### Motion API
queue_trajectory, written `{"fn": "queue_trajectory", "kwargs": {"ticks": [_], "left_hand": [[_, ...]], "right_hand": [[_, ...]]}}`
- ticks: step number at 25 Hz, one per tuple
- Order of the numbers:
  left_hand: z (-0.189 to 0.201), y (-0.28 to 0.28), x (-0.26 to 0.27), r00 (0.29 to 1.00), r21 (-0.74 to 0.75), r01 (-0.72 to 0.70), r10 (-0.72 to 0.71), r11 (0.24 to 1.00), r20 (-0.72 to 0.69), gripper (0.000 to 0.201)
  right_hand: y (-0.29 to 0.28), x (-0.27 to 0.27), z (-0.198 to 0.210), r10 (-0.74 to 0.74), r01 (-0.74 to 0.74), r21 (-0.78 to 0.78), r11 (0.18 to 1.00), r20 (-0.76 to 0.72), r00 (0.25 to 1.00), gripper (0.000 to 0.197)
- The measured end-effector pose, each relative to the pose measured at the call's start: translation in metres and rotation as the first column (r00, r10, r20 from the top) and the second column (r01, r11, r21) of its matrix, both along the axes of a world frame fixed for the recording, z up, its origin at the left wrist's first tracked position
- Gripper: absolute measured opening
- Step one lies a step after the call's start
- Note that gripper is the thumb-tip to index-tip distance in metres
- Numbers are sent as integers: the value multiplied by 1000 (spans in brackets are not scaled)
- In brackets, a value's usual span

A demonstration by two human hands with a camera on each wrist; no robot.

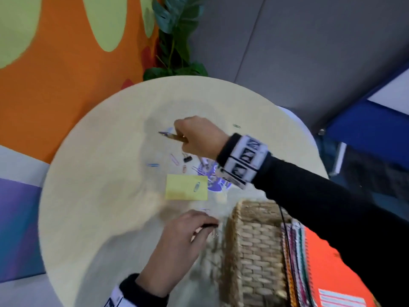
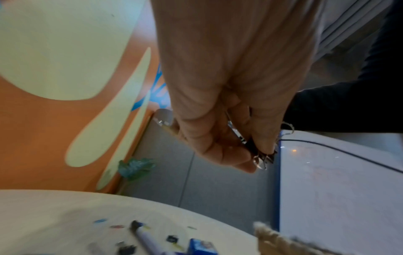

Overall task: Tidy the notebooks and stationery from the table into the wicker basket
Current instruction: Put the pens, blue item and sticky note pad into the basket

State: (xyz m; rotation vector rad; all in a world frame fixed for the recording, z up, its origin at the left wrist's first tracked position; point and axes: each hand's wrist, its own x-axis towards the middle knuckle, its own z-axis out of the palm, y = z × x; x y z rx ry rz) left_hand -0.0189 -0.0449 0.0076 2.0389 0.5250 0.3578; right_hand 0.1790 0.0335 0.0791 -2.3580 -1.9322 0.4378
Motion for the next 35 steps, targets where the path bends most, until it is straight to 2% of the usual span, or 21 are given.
{"fn": "queue_trajectory", "kwargs": {"ticks": [2, 4, 6, 8, 10, 13, 17, 19, 20, 22, 23, 24, 26, 27, 28, 29, 31, 32, 34, 35], "left_hand": [[8, -13, 21, 992, 22, 121, -122, 992, 19, 15], [12, -23, 38, 984, 61, 179, -180, 982, 12, 15], [19, -31, 51, 978, 108, 206, -208, 973, 4, 16], [29, -38, 60, 975, 142, 220, -224, 965, 14, 18], [41, -45, 66, 971, 162, 232, -239, 959, 26, 21], [56, -56, 70, 965, 200, 254, -263, 946, 19, 20], [66, -67, 78, 964, 225, 265, -253, 938, -81, 10], [61, -72, 89, 940, 249, 312, -260, 917, -220, 13], [55, -75, 97, 908, 268, 361, -271, 893, -319, 13], [40, -82, 117, 797, 325, 498, -277, 804, -537, 21], [33, -86, 128, 730, 322, 559, -268, 764, -629, 25], [26, -89, 137, 652, 285, 615, -270, 735, -709, 26], [15, -98, 153, 481, 206, 744, -295, 636, -826, 21], [8, -101, 157, 390, 149, 787, -294, 599, -873, 15], [5, -101, 159, 326, 115, 807, -275, 579, -905, 18], [4, -102, 157, 282, 111, 816, -222, 568, -934, 22], [10, -107, 151, 258, 142, 799, -119, 585, -959, 14], [12, -112, 152, 254, 166, 801, -76, 575, -964, 25], [23, -121, 148, 198, 173, 820, 14, 545, -980, 46], [27, -121, 148, 171, 154, 815, 23, 559, -985, 54]], "right_hand": [[-69, 8, 35, -116, 121, 105, 987, -49, 992, 19], [-143, 11, 52, -289, 313, 157, 937, -155, 945, 20], [-209, 8, 37, -452, 481, 89, 872, -227, 863, 26], [-254, 4, -4, -571, 569, -81, 819, -224, 790, 29], [-277, 0, -45, -629, 577, -267, 772, -193, 753, 27], [-282, -3, -90, -609, 531, -429, 731, -58, 791, 23], [-272, -4, -120, -572, 506, -497, 705, 25, 820, 30], [-271, -1, -115, -594, 508, -499, 702, -17, 804, 25], [-275, 1, -107, -605, 510, -494, 704, -42, 795, 19], [-295, 9, -80, -639, 547, -424, 722, -104, 762, 7], [-309, 13, -68, -671, 582, -390, 713, -138, 729, 20], [-326, 15, -56, -700, 622, -348, 701, -170, 694, 27], [-359, 14, -37, -746, 694, -274, 666, -215, 630, 20], [-373, 12, -31, -764, 720, -257, 645, -244, 597, 18], [-385, 9, -28, -768, 730, -246, 638, -272, 580, 18], [-395, 5, -25, -770, 733, -245, 634, -291, 568, 18], [-406, 0, -24, -768, 735, -244, 632, -324, 553, 17], [-409, -4, -23, -770, 740, -242, 628, -330, 546, 16], [-410, -8, -27, -766, 733, -252, 633, -340, 545, 15], [-407, -9, -30, -759, 720, -263, 642, -351, 548, 15]]}}
